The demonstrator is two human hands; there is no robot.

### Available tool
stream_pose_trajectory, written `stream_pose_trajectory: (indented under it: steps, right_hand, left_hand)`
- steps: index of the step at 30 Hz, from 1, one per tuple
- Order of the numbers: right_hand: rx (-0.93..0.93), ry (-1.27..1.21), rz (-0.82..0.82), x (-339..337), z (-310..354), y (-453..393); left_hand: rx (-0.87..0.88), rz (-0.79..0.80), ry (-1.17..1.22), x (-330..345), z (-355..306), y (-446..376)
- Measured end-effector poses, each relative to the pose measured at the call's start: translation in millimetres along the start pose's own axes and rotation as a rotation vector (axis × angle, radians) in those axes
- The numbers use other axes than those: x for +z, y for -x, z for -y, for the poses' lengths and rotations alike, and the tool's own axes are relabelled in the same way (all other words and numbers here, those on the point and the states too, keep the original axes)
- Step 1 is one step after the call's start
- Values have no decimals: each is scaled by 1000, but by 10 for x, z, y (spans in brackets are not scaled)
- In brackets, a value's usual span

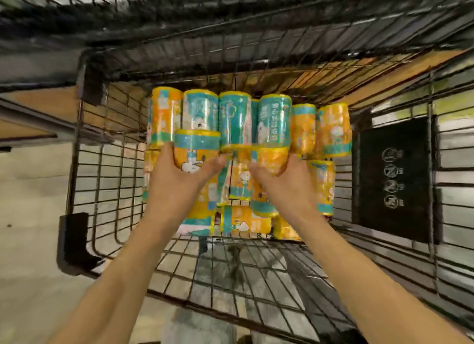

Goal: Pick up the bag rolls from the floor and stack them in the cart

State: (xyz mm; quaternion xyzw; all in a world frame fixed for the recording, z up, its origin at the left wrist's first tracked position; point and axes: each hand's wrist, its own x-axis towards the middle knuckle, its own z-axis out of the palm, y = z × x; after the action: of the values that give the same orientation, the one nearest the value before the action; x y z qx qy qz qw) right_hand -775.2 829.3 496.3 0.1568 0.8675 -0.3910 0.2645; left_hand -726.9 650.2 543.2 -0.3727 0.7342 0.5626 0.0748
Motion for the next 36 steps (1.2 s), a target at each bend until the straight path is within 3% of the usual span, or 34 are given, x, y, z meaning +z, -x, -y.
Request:
stream_pose_trajectory:
  steps: [7, 17, 25, 33, 36]
  right_hand:
    - [8, 240, -11, 421, -206, -243]
    - [35, 513, -72, 626, -102, -289]
    - [-92, 571, -180, 547, -166, -288]
    - [-415, 607, -236, 142, -55, -284]
    - [-457, 668, -187, -42, 91, -316]
  left_hand:
    - [4, 38, -104, -2, 456, -238]
    - [-4, 75, -42, -147, 600, -235]
    - [-17, 89, -89, -151, 684, -264]
    - [-29, 15, -258, 189, 684, -369]
    - [-37, 22, -294, 345, 673, -432]
